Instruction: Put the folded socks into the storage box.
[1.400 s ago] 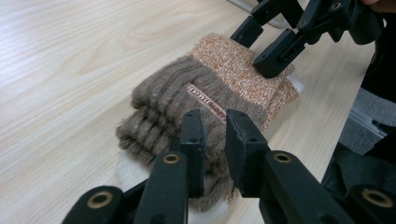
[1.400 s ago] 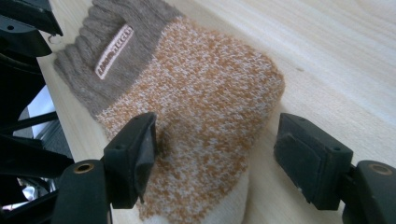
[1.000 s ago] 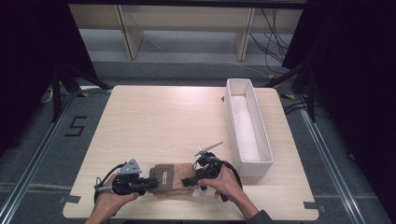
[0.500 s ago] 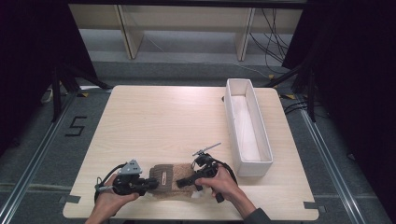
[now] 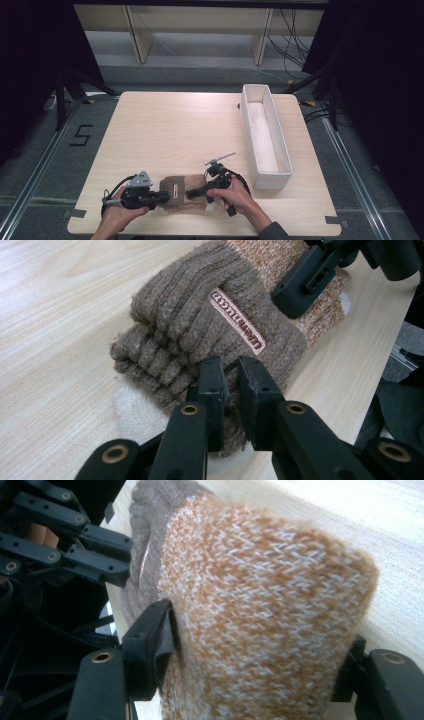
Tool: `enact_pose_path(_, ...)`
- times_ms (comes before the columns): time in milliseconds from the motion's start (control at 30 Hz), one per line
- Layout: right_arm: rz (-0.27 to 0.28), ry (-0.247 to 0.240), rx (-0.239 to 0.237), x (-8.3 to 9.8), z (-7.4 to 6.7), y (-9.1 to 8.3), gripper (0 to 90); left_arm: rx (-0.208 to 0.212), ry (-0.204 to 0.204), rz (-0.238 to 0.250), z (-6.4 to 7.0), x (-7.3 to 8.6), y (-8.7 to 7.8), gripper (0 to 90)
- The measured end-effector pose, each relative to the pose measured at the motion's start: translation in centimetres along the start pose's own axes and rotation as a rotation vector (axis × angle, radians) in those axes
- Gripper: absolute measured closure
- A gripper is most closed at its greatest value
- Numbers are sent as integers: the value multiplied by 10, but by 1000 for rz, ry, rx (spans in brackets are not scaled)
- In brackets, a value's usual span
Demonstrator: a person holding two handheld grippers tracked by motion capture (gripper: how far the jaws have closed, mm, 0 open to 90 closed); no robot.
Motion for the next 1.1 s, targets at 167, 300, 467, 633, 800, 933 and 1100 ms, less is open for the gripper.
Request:
enact_pose_path(167, 27, 6, -3, -1, 0, 1, 470, -2, 0, -1, 0, 1, -1, 801)
enact_pose_path(300, 33, 4, 8, -1, -3, 0, 493, -1, 3, 2, 0, 1, -1, 800)
enact_pose_path(467, 27, 33, 2, 0, -3, -1, 486, 2, -8, 20, 1, 1, 0, 800)
enact_pose_path(633, 28, 53, -14, 4, -1, -4, 475, 1, -5, 12, 2, 2, 0, 800)
enact_pose_path(800, 30, 77, -24, 5, -1, -3, 483, 1, -11, 16, 4, 3, 0, 800)
enact_pose_path(933, 66, 23, 17, 3, -2, -3, 518, 5, -6, 16, 3, 2, 0, 798)
enact_pose_path(1100, 98, 2, 7, 0, -7, -7, 532, -2, -2, 12, 6, 3, -1, 793)
Point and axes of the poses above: each handheld gripper's, and its own axes: y roughly forward along the jaws, x roughly out of its underside, z roughly to its right, the point moved 5 cm from there along y, roughly forward along the jaws, and after that the axes turned 1 degree about y, right-handed, at the moved point
